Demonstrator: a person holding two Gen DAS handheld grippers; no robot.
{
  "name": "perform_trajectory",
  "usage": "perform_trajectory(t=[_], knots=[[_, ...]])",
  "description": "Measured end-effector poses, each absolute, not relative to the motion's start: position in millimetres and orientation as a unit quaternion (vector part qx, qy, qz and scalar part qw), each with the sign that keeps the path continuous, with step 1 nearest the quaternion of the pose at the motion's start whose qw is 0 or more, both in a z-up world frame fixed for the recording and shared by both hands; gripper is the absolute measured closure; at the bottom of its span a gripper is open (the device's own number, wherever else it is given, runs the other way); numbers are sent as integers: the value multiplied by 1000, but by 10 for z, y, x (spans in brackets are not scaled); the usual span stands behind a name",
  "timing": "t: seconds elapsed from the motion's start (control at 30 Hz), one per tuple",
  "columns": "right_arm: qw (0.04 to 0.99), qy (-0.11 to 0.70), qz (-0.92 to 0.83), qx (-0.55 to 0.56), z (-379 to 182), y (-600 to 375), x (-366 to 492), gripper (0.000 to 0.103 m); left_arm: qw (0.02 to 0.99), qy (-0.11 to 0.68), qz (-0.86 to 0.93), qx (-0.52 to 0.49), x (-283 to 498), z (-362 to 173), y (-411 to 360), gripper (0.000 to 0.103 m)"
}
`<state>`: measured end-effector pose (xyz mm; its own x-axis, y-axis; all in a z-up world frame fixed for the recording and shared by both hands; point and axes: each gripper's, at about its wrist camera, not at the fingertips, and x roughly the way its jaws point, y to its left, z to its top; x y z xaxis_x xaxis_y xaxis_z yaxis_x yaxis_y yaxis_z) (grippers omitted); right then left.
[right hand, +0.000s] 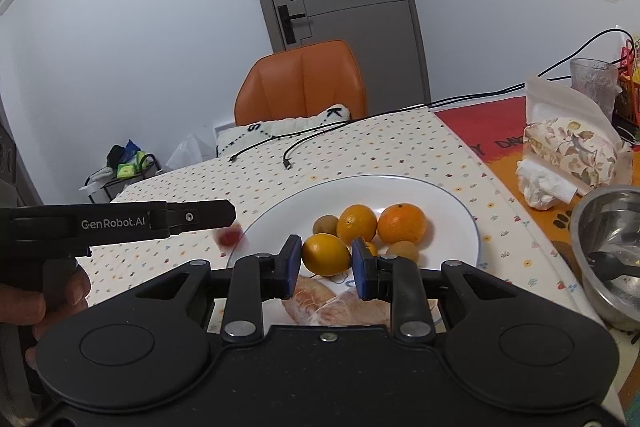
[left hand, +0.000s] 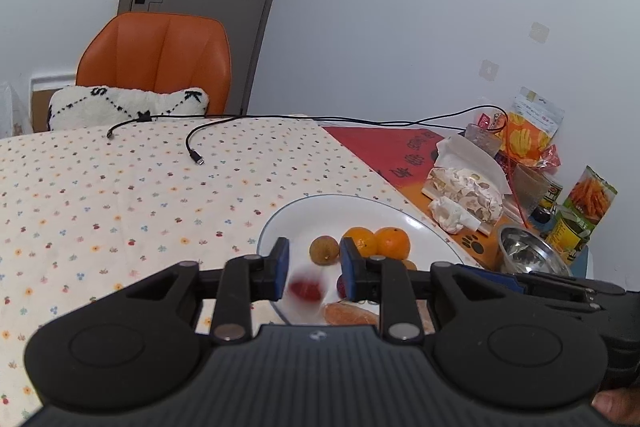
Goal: Organize fruits
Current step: 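Carry the plum and the kumquat over the plate with both tools, then open both tools to drop the plum and the kumquat into the plate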
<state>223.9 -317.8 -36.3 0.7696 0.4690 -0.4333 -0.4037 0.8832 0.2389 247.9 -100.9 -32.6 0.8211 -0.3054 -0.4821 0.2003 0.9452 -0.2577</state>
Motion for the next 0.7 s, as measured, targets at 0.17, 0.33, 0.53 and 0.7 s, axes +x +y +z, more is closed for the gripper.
perform_trajectory(t=[0.17, 0.33, 0.53, 0.7], knots=[[938, 246, 232, 72, -365, -3172, 2243, 77, 948, 275, -126, -97, 2450, -337, -958, 77], [940, 243, 223, 87, -369, -3163, 2281, 72, 948, 279, -112, -103, 2387, -324, -853, 71], [942, 235, 223, 91, -331, -3146, 2207, 53, 948, 283, -98, -104, 2279, -301, -774, 52], [940, 235, 228, 96, -321, -3127, 2122, 45, 953, 272, -86, -100, 2169, -256, -745, 29]])
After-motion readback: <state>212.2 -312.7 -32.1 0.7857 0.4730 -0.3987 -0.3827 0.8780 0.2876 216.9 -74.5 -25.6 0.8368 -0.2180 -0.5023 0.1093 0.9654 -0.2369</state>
